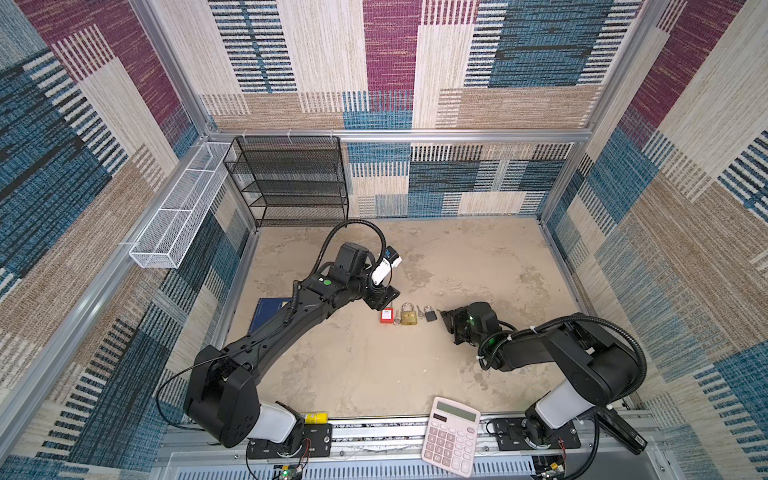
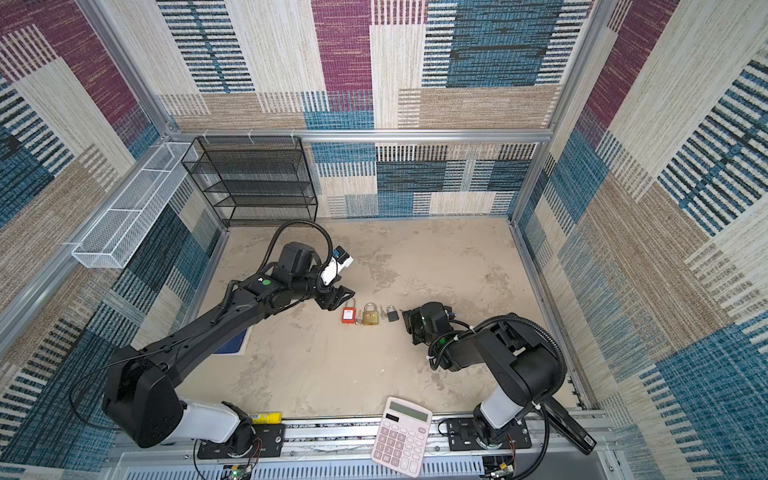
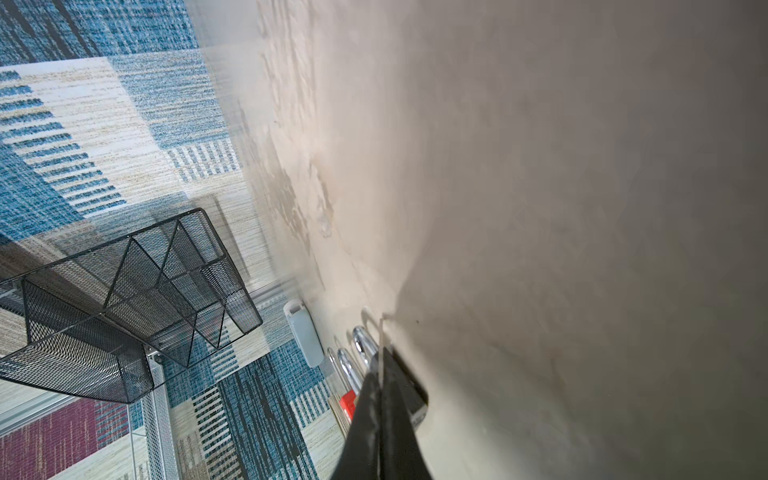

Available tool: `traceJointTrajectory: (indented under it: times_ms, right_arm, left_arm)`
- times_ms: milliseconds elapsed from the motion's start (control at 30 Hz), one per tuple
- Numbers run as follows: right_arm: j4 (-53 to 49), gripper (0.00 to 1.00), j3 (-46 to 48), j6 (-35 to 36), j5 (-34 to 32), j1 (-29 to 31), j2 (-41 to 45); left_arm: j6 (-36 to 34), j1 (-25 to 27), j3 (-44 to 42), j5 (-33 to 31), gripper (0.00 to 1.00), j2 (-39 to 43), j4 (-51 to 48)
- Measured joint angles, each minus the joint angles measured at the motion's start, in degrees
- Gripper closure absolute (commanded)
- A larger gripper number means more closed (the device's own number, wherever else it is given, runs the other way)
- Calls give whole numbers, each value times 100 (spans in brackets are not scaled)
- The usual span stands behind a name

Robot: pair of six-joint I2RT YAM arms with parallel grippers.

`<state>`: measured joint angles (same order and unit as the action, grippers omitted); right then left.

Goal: Lock with the key

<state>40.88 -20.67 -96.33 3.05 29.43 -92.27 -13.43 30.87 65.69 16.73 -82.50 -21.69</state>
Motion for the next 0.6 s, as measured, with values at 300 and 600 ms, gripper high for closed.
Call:
traceJointTrajectory:
  times_ms: [300, 600]
  right_arm:
    - [-48, 65, -17, 2, 7, 0, 184]
    - [-796, 44, -96, 15, -177, 0, 719]
  left_arm:
    - [0, -2, 20, -2, 30, -68, 0]
    - [0, -11, 83, 13, 29, -116, 0]
